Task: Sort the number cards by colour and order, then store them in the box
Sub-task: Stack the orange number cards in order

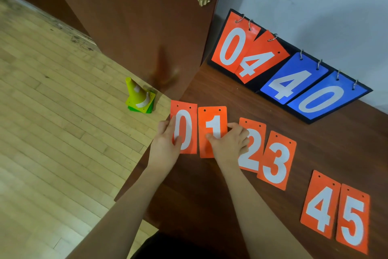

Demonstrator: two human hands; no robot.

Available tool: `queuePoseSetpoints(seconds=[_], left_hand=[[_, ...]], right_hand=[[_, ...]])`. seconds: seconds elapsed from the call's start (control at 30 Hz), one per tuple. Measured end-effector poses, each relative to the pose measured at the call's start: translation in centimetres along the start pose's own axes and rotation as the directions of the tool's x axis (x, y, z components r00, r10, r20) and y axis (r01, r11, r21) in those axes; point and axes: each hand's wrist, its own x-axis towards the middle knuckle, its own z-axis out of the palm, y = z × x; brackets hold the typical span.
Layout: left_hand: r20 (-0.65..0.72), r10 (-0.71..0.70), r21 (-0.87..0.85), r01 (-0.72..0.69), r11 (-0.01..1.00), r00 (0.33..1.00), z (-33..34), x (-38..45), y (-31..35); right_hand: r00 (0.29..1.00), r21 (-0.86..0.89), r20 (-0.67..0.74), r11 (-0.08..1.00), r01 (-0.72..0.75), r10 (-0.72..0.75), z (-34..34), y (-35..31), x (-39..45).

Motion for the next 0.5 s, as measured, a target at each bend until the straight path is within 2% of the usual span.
queuePoseSetpoints(seconds=[0.17, 0.27, 0.33, 0.4, 0.5], left_hand=[[-0.035, -0.007, -0.073, 0.004, 0.997, 0.999, -0.8, 0.2, 0.7], [-0.046, 0.01, -0.102, -0.015, 0.995, 0.999, -1.2, 0.6, 1.8], [-0.002, 0.069, -0.157, -0.069, 0.985, 0.998, -0.8, 1.1, 2.9], [0.046, 0.136, -0.211, -0.124, 0.97, 0.99, -0.1, 1.2, 4.3], [0.097, 0.169, -0.307, -0.132, 0.942, 0.981, 1.0, 1.0, 6.7]], right_hand=[[0.984, 0.343, -0.038, 0.923, 0.176, -0.173, -1.8, 0.5, -0.7], [0.967, 0.43, -0.154, 0.867, 0.251, -0.204, -3.9, 0.3, -1.0], [0.969, 0.484, -0.185, 0.843, 0.236, -0.165, -5.0, 0.2, -0.9], [0.982, 0.528, -0.143, 0.83, 0.181, -0.124, -5.6, 0.1, -0.9], [0.988, 0.534, -0.106, 0.831, 0.154, -0.115, -6.0, 0.2, -1.2]])
